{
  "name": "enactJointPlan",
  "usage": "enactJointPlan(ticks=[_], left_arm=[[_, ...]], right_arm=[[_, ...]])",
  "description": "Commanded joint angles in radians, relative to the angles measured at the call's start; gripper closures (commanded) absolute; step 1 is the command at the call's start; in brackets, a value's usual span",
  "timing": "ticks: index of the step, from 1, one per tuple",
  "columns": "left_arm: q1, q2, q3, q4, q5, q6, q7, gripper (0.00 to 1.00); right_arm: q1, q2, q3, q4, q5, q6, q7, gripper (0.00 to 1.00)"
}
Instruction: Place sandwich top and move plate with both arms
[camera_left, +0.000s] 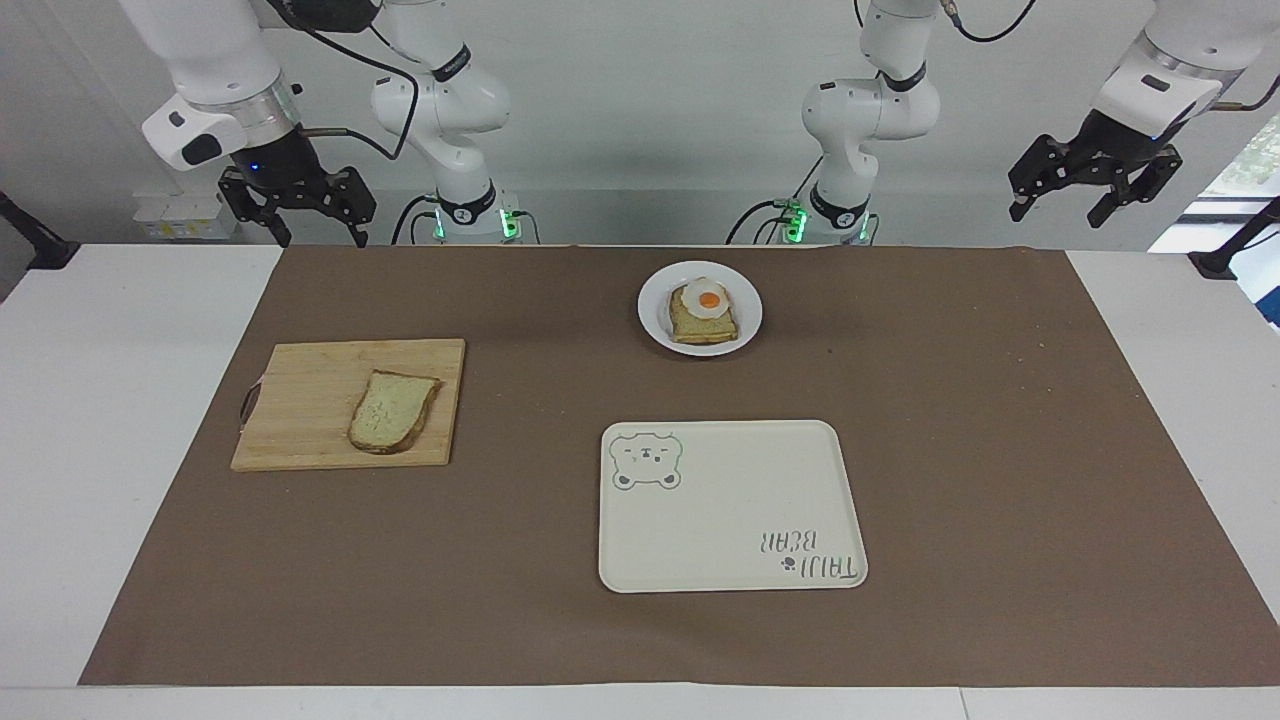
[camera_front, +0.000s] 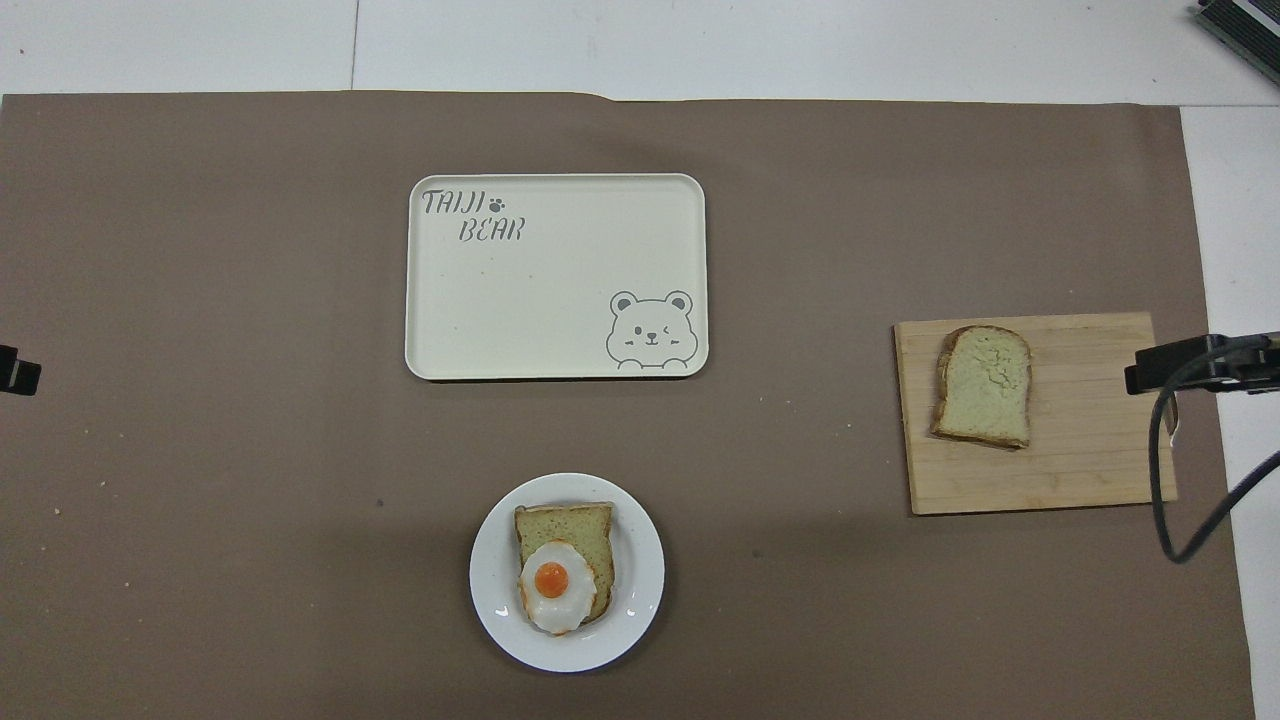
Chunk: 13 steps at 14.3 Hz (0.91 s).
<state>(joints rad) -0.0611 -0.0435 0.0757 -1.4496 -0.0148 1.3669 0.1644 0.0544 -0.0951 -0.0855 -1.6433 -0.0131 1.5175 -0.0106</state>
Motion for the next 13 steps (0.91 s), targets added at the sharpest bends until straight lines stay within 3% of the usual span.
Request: enactJointPlan(ticks=[1, 13], left_arm=[[-0.005, -0.013, 0.003, -0.003, 0.013, -0.014, -0.002, 0.00], [-0.005, -0.013, 0.003, -0.003, 0.013, -0.014, -0.002, 0.00]], right_arm=[[-0.010, -0.020, 0.004, -0.024, 0.015, 0.015, 0.021, 0.00], [-0.010, -0.020, 0.004, -0.026, 0.018, 0.030, 0.027, 0.00]])
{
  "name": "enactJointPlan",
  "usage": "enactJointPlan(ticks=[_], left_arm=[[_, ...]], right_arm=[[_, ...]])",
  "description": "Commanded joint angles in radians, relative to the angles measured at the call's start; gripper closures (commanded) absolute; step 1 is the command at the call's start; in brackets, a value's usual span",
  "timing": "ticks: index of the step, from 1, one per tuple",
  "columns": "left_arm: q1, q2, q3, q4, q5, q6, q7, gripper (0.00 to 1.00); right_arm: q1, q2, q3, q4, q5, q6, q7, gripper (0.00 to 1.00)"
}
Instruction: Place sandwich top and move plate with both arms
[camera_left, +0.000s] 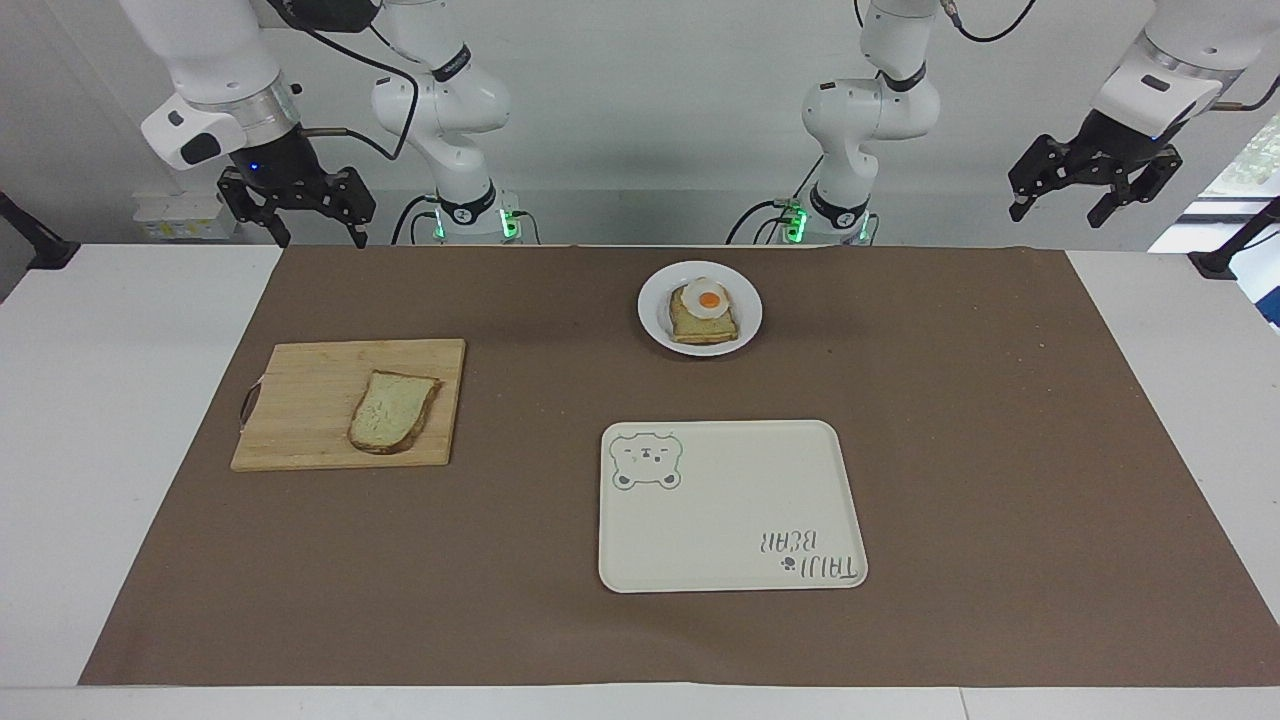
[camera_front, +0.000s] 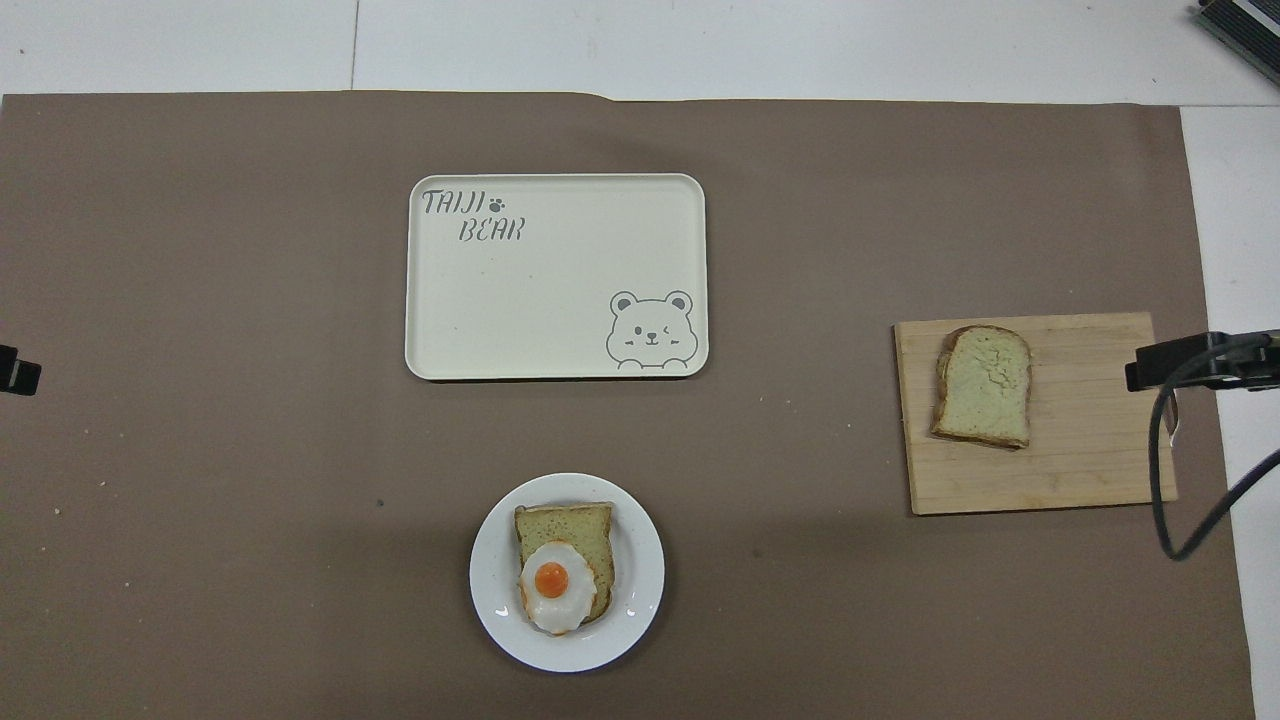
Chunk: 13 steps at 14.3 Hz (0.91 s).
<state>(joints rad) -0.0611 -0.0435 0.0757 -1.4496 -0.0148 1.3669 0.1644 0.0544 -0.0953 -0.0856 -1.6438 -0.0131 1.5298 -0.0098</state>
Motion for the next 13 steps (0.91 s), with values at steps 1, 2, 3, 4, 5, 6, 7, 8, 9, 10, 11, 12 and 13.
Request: enactJointPlan(ticks=[1, 2, 3, 4, 5, 6, 7, 8, 9, 10, 11, 12, 13], left_arm=[[-0.005, -0.013, 0.003, -0.003, 0.013, -0.014, -0.002, 0.00], [-0.005, -0.013, 0.003, -0.003, 0.013, -0.014, -0.002, 0.00], [-0.005, -0.013, 0.003, -0.003, 0.013, -0.014, -0.002, 0.00], [-0.005, -0.013, 0.003, -0.002, 0.013, -0.014, -0.002, 0.00], [-0.005, -0.012, 0.003, -0.003, 0.013, -0.014, -0.002, 0.00], [-0.005, -0.013, 0.003, -0.003, 0.013, -0.014, -0.002, 0.00], [-0.005, -0.013, 0.003, -0.003, 0.013, -0.012, -0.002, 0.00], [-0.005, -0.013, 0.003, -0.003, 0.013, -0.014, -0.002, 0.00], [-0.005, -0.013, 0.003, -0.003, 0.013, -0.014, -0.002, 0.00], [-0.005, -0.013, 0.003, -0.003, 0.013, -0.014, -0.002, 0.00], [-0.005, -0.013, 0.003, -0.003, 0.013, -0.014, -0.002, 0.00], [-0.005, -0.012, 0.003, -0.003, 0.013, -0.014, -0.002, 0.00], [-0.005, -0.013, 0.003, -0.003, 0.013, -0.014, -0.002, 0.00]], right_arm=[[-0.010, -0.020, 0.004, -0.025, 0.016, 0.018, 0.027, 0.00], [-0.010, -0.020, 0.004, -0.025, 0.016, 0.020, 0.027, 0.00], [-0.010, -0.020, 0.004, -0.025, 0.018, 0.020, 0.027, 0.00], [-0.010, -0.020, 0.004, -0.025, 0.016, 0.020, 0.027, 0.00], [-0.010, -0.020, 0.004, -0.025, 0.016, 0.020, 0.027, 0.00], [-0.010, -0.020, 0.004, -0.025, 0.016, 0.026, 0.027, 0.00], [-0.010, -0.020, 0.004, -0.025, 0.016, 0.027, 0.027, 0.00], [-0.010, -0.020, 0.004, -0.027, 0.016, 0.030, 0.025, 0.00], [-0.010, -0.020, 0.004, -0.027, 0.016, 0.032, 0.022, 0.00], [-0.010, -0.020, 0.004, -0.027, 0.016, 0.032, 0.016, 0.00], [-0.008, -0.021, 0.004, -0.028, 0.016, 0.032, 0.016, 0.00], [-0.007, -0.024, 0.004, -0.037, 0.016, 0.032, 0.019, 0.00], [-0.007, -0.032, 0.004, -0.044, 0.015, 0.033, 0.019, 0.00]])
